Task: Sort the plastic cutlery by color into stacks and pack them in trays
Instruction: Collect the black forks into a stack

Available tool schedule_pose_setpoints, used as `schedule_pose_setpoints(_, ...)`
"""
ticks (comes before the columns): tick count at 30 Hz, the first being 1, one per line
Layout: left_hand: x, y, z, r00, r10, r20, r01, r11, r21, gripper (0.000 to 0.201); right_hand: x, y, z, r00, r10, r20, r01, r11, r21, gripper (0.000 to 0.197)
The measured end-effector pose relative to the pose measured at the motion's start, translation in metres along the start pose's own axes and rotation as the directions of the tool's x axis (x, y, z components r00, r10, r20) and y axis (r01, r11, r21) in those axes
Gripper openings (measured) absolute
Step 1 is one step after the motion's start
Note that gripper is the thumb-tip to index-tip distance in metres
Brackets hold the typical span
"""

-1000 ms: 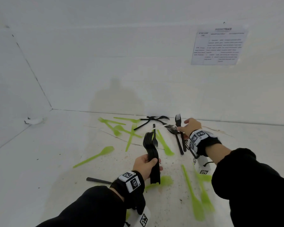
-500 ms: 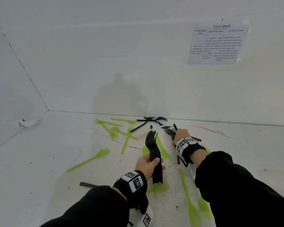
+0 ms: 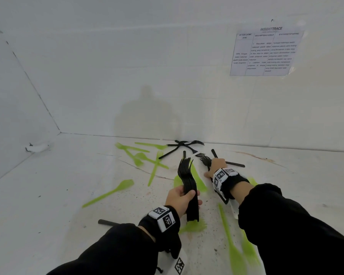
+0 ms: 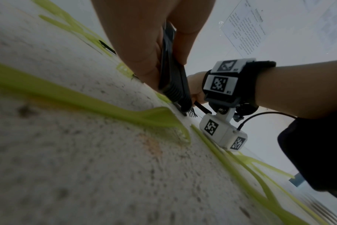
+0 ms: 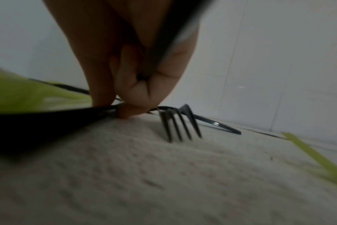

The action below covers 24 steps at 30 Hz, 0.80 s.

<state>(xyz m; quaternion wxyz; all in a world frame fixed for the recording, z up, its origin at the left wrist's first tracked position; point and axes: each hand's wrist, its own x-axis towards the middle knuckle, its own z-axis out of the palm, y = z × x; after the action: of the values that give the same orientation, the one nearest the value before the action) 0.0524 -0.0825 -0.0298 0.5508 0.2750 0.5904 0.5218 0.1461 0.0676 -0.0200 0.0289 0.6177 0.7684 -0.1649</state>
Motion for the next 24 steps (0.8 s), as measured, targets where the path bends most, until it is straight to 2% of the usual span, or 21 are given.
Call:
schedule_pose_setpoints(2, 0.0, 0.0, -0.001, 1.0, 0.0, -0.001, 0.0, 1.0, 0.002, 0.016, -0.001, 0.0, 0.0, 1.0, 0.01, -0.017, -0.009, 0.998, 0.055, 0.013)
schedule_pose_setpoints(5, 0.001, 0.001, -0.004, 1.0, -0.003, -0.005, 0.003, 1.0, -0.003, 0.015, -0.007, -0.002, -0.01, 0.998, 0.049, -0.035, -0.041, 0.977, 0.207, 0.03)
schedule_pose_setpoints(7, 0.003, 0.002, -0.004, 1.0, -0.002, -0.018, 0.002, 1.0, -0.009, 0.015, -0.013, -0.001, -0.015, 0.997, 0.061, -0.049, -0.042, 0.946, 0.321, 0.032)
schedule_pose_setpoints(12, 0.002, 0.004, -0.001, 0.999, 0.003, -0.053, -0.005, 0.999, -0.04, 0.01, -0.049, 0.003, -0.008, 0.985, -0.068, -0.156, 0.146, 0.81, 0.568, 0.019)
schedule_pose_setpoints(15, -0.002, 0.004, 0.003, 0.998, 0.002, -0.066, -0.007, 0.998, -0.066, 0.01, -0.072, 0.001, 0.008, 0.985, -0.12, -0.12, 0.17, 0.712, 0.681, 0.007)
schedule_pose_setpoints(18, -0.007, 0.003, 0.006, 0.998, 0.014, -0.066, -0.018, 0.998, -0.065, 0.013, -0.086, 0.001, 0.023, 0.986, -0.149, -0.076, 0.156, 0.66, 0.734, 0.013)
schedule_pose_setpoints(21, -0.012, 0.001, 0.009, 0.998, 0.018, -0.053, -0.021, 0.998, -0.057, 0.018, -0.096, 0.0, 0.033, 0.986, -0.13, -0.109, 0.168, 0.678, 0.716, 0.022)
schedule_pose_setpoints(24, -0.019, 0.0, 0.012, 0.999, 0.024, -0.026, -0.027, 0.995, -0.097, 0.02, -0.102, 0.001, 0.039, 0.989, -0.062, -0.133, 0.142, 0.63, 0.764, 0.008)
